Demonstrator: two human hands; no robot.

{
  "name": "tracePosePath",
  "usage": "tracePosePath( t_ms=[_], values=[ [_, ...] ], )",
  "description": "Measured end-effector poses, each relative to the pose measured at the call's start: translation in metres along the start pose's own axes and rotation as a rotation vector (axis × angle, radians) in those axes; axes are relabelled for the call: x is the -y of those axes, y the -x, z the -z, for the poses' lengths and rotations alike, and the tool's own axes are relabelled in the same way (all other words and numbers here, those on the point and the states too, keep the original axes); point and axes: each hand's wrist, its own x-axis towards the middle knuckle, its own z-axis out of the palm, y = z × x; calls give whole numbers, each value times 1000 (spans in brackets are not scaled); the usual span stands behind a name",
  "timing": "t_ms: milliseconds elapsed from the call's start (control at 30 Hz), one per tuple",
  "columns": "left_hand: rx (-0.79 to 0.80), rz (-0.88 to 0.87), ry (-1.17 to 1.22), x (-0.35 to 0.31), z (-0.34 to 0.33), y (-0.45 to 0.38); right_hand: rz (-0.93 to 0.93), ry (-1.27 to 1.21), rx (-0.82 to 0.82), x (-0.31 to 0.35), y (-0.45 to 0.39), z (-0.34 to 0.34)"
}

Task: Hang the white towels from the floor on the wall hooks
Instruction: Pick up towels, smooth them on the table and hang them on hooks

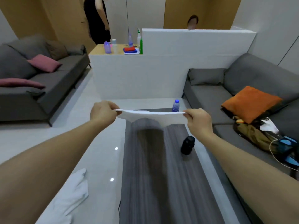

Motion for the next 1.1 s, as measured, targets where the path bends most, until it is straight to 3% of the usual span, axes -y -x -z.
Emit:
tracePosePath(
  t_ms=[233, 433, 700, 1100],
  values=[
    [264, 68, -135, 81, -77, 120, -82, 82, 269, -31, 166, -26],
    [438, 119, -175, 148, -112, 213, -184, 143, 503, -21, 300, -23],
    [905, 54, -396, 212, -107, 315, -325, 133, 874, 11, 419, 2],
    [702, 131, -310, 214, -144, 260, -440, 83, 806, -17, 358, -51]
  ],
)
